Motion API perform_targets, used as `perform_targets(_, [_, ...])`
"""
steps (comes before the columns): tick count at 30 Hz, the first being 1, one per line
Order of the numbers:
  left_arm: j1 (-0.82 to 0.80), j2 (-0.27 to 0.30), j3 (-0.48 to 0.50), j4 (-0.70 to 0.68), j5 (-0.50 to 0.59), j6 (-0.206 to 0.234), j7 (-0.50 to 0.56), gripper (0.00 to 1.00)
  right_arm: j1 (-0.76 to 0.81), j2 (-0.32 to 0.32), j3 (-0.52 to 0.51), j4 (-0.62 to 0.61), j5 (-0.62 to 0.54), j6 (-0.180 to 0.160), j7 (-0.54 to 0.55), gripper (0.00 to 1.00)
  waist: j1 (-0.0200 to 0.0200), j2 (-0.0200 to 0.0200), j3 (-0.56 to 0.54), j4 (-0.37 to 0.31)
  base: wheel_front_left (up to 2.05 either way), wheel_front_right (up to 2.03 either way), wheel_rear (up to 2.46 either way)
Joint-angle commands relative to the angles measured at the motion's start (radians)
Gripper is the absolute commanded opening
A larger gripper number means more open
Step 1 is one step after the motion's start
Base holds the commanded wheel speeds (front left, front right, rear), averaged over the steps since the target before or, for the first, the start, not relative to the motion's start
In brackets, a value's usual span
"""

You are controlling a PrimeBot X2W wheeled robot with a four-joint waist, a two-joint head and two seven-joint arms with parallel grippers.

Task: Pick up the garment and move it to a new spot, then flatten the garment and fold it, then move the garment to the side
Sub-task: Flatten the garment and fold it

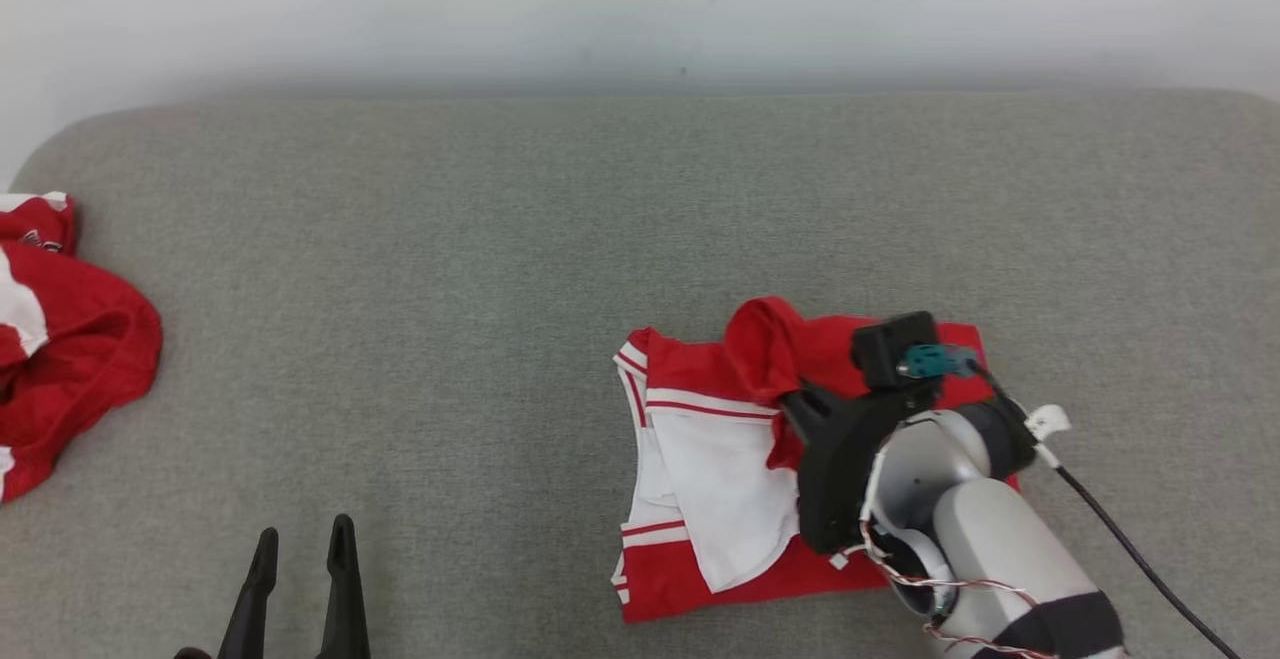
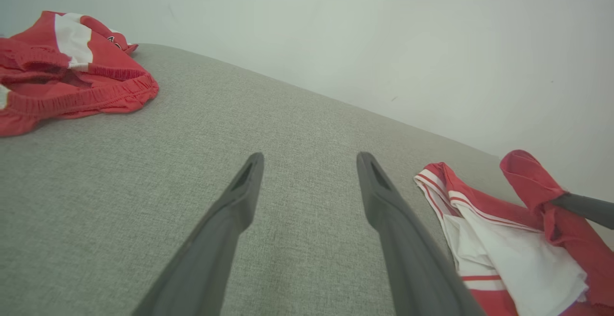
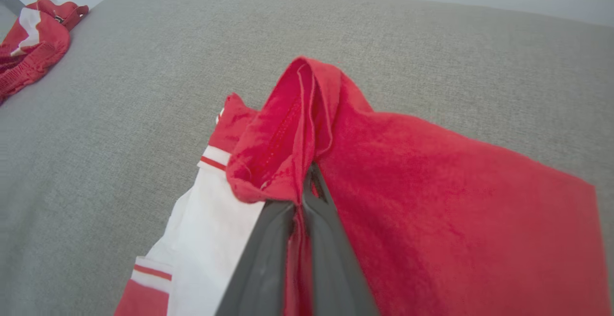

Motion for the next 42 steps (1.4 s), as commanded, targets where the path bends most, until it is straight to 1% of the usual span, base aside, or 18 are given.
perform_targets(1, [-0.01,-0.004,-0.002,-0.003,-0.012,0.001,-0.003,1.0,-0.023,0.005,0.027,0.017,0.013,-0.003,-0.002,0.0,0.0001,0.0,0.006,0.022,0.0,0.0,0.0])
perform_targets(5, [-0.004,-0.01,-0.001,-0.006,-0.015,0.001,-0.003,1.0,-0.058,0.009,0.09,0.07,0.031,-0.003,-0.008,0.0,0.0001,0.0,0.007,0.045,0.0,0.0,0.0])
perform_targets(14, [-0.003,-0.018,-0.004,-0.002,-0.017,0.001,-0.003,1.0,-0.104,0.014,0.166,0.165,0.079,-0.003,-0.035,0.0,0.0001,0.0,0.008,0.079,0.0,0.0,0.0])
perform_targets(15, [-0.002,-0.019,-0.004,-0.002,-0.017,0.001,-0.003,1.0,-0.106,0.014,0.175,0.168,0.088,-0.003,-0.039,0.07,0.0001,0.0,0.007,0.079,0.0,0.0,0.0])
perform_targets(16, [-0.001,-0.02,-0.002,-0.002,-0.016,0.001,-0.003,1.0,-0.107,0.014,0.181,0.169,0.098,-0.003,-0.046,1.0,0.0001,0.0,0.007,0.079,0.0,0.0,0.0])
perform_targets(19, [0.005,-0.021,0.006,-0.002,-0.014,0.001,-0.003,1.0,-0.108,0.014,0.206,0.149,0.154,-0.003,-0.068,1.0,0.0001,0.0,0.003,0.073,0.0,0.0,0.0])
perform_targets(20, [0.005,-0.021,0.006,-0.002,-0.014,0.001,-0.003,1.0,-0.108,0.014,0.206,0.149,0.154,-0.003,-0.068,1.0,0.0001,0.0,0.003,0.073,0.0,0.0,0.0])
perform_targets(24, [0.009,-0.024,0.011,-0.004,-0.01,0.001,-0.003,1.0,-0.105,0.012,0.243,0.088,0.233,-0.003,-0.084,1.0,0.0001,0.0,-0.003,0.057,0.0,0.0,0.0])
perform_targets(26, [0.011,-0.025,0.012,-0.006,-0.008,0.001,-0.003,1.0,-0.097,0.001,0.231,0.043,0.269,-0.003,-0.106,1.0,0.0001,0.0,-0.006,0.047,0.0,0.0,0.0])
perform_targets(28, [0.015,-0.025,0.013,-0.008,-0.008,0.001,-0.003,1.0,-0.089,-0.024,0.204,-0.002,0.278,-0.003,-0.134,1.0,0.0001,0.0,-0.009,0.038,0.0,0.0,0.0])
perform_targets(32, [0.016,-0.027,0.016,-0.009,-0.004,0.001,-0.003,1.0,-0.05,-0.068,0.123,-0.07,0.226,-0.003,-0.199,1.0,0.0001,0.0,-0.013,0.025,0.0,0.0,0.0])
perform_targets(36, [0.012,-0.028,0.01,-0.01,-0.005,0.001,-0.003,1.0,0.041,-0.108,0.035,-0.101,0.139,-0.003,-0.252,1.0,0.0001,0.0,-0.017,0.022,0.0,0.0,0.0])
perform_targets(39, [0.013,-0.028,0.009,-0.011,-0.009,0.001,-0.003,1.0,0.125,-0.115,-0.023,-0.1,0.047,-0.003,-0.293,1.0,0.0001,0.0,-0.016,0.022,0.0,0.0,0.0])
perform_targets(42, [0.01,-0.028,0.01,-0.008,-0.011,0.001,-0.003,1.0,0.192,-0.096,-0.046,-0.082,-0.034,-0.003,-0.328,1.0,0.0001,0.0,-0.013,0.021,0.0,0.0,0.0])
